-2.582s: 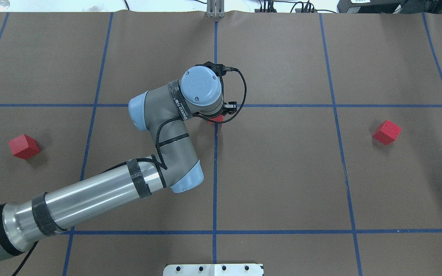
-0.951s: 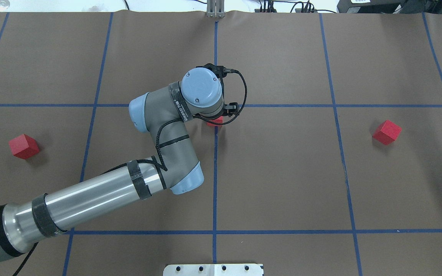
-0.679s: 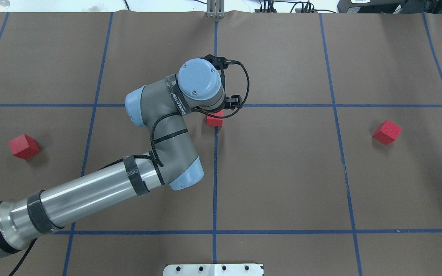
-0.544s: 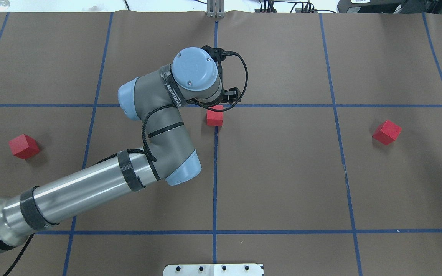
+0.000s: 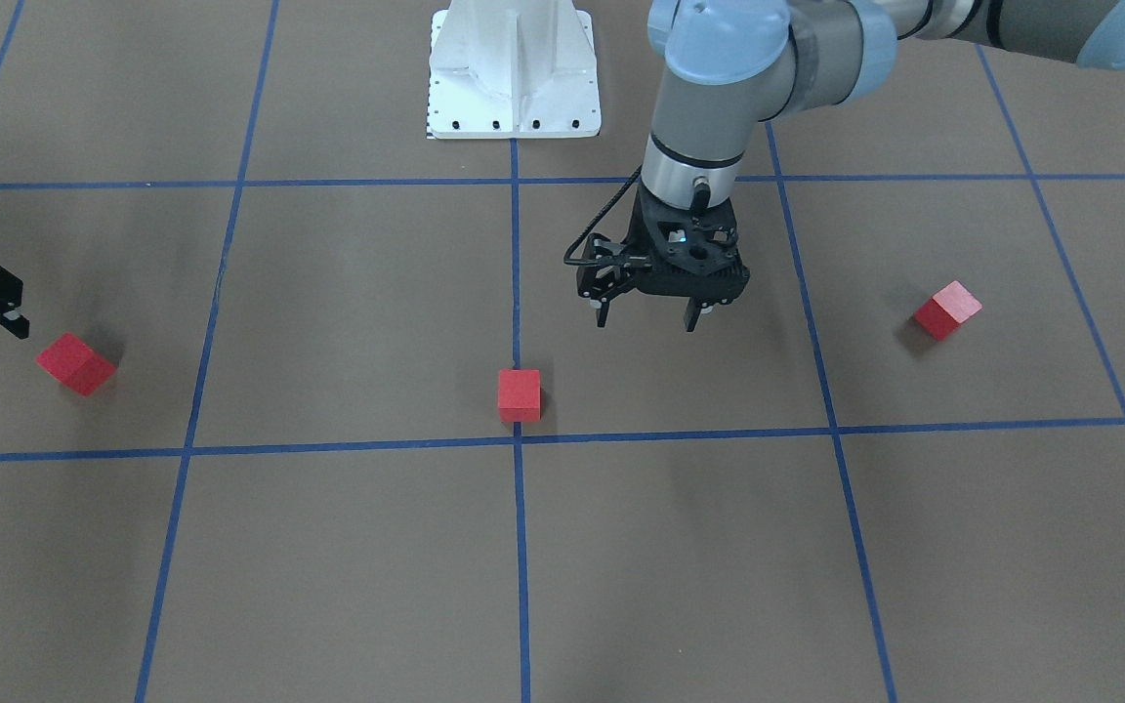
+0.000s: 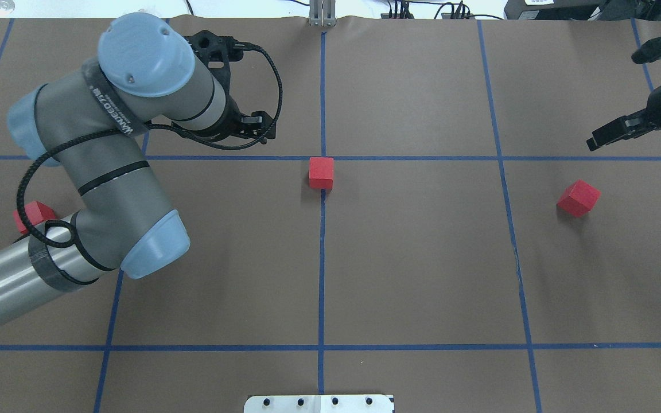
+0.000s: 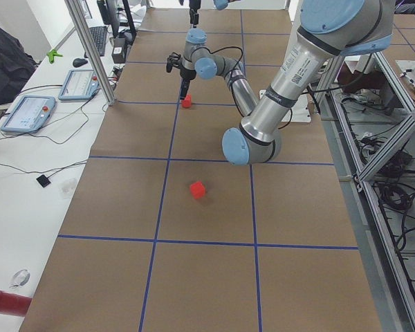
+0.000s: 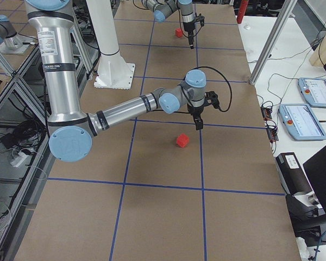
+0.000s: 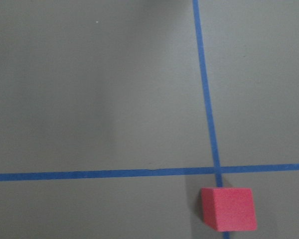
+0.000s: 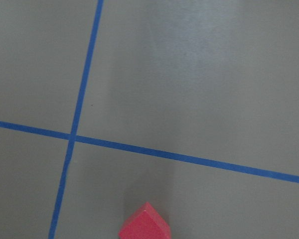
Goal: Form red blocks into L shape at center
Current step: 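Lower the right gripper onto the farthest red cube and grasp it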
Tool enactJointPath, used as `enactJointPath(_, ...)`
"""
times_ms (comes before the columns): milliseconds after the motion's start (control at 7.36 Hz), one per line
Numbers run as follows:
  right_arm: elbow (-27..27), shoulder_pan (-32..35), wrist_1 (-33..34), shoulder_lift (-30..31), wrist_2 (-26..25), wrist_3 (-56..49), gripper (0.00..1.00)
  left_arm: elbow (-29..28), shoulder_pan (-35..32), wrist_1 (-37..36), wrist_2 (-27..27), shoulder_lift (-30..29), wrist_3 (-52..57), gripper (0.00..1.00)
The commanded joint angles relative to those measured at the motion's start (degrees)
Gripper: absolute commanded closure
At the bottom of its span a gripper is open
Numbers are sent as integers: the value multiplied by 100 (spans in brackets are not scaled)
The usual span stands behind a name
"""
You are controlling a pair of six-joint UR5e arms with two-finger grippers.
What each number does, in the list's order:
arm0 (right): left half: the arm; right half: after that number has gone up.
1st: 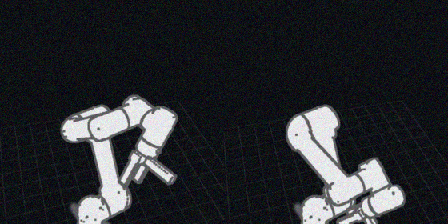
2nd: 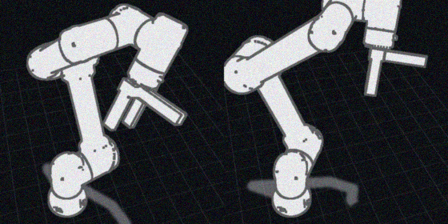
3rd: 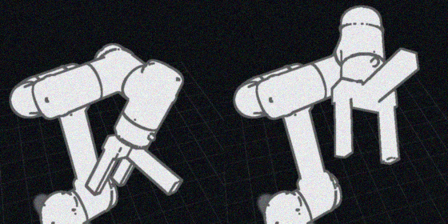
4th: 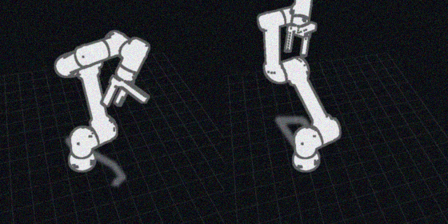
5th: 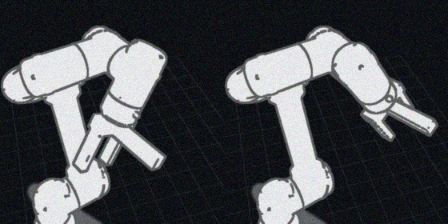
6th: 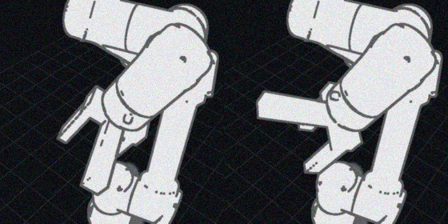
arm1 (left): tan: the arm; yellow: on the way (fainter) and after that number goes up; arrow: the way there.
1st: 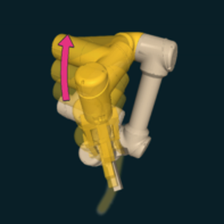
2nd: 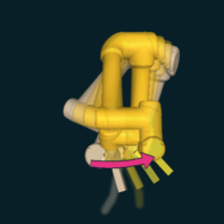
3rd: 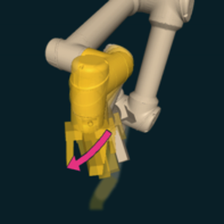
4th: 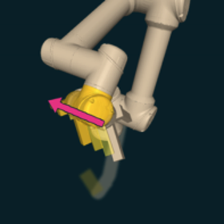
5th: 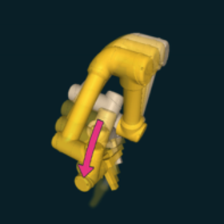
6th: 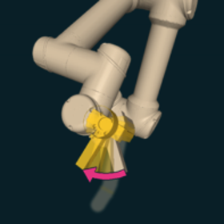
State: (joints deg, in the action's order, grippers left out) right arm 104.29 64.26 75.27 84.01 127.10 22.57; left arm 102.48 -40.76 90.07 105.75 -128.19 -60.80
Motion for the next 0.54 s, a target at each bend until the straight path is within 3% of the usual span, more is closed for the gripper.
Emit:
enactJointPath(0,-371,-360,-870,45,-186,-512,1,167,-55,-25,7,198,85,0)
enactJointPath(408,-769,-518,-1128,71,-133,-1131,1,105,-46,-25,-11,207,85,0)
